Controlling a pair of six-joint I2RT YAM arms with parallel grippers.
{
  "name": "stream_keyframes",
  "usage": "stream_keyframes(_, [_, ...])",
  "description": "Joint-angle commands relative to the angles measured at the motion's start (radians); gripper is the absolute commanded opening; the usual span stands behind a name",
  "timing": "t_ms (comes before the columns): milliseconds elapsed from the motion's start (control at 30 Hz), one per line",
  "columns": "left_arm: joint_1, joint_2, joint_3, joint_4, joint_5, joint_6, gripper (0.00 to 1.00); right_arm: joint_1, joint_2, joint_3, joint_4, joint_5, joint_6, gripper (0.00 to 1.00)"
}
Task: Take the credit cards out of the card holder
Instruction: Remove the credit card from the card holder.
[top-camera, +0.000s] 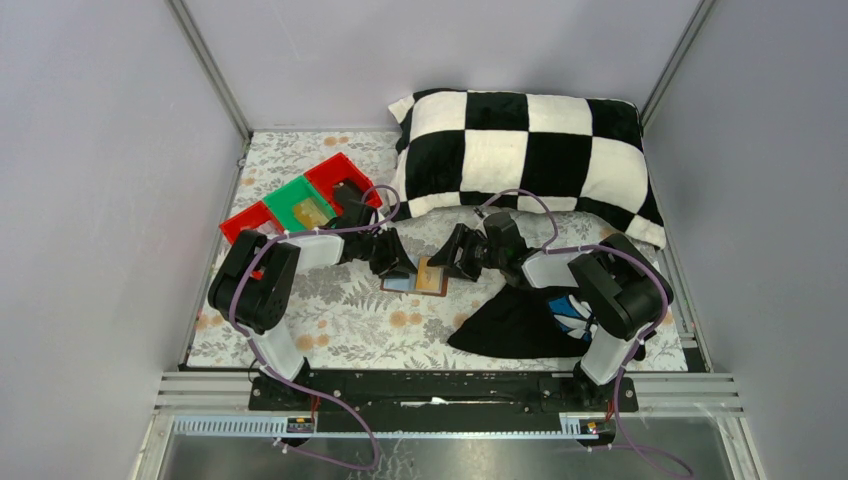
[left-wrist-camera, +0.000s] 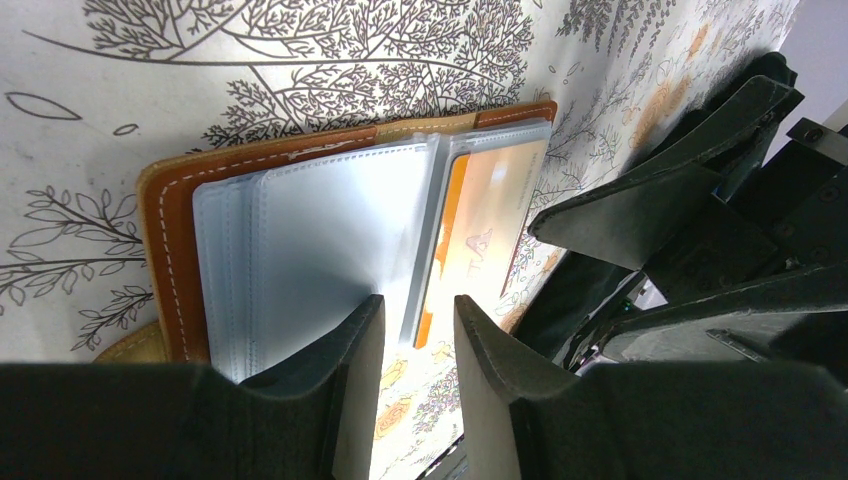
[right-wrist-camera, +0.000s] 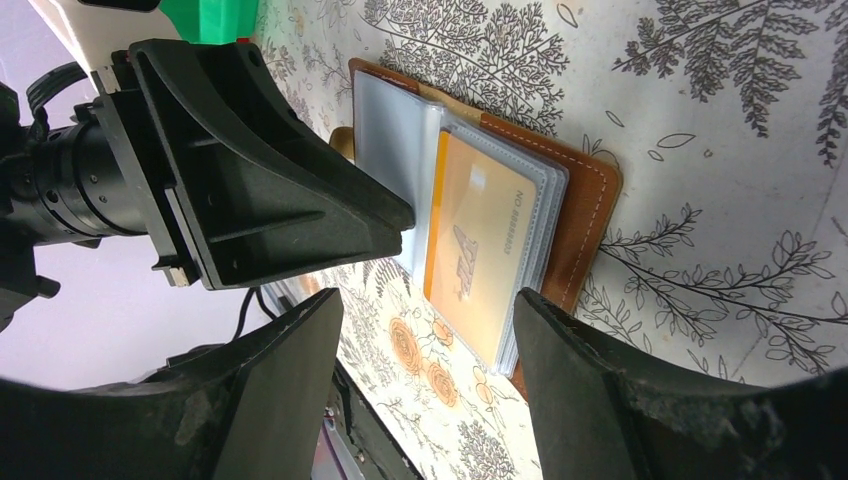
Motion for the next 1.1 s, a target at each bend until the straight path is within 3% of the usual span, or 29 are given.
stream_keyframes(0, [-0.001, 0.016, 0.003, 0.004, -0.009, 0.028, 0.36, 0.015, -0.026, 0.016, 0.042, -0.005, -0.013, 0.71])
stream_keyframes(1067, [-0.001, 0.023, 0.008, 0.003, -0.002, 0.033, 0.36, 0.025, 0.083, 0.037, 0.09, -0.056, 0.015, 0.71])
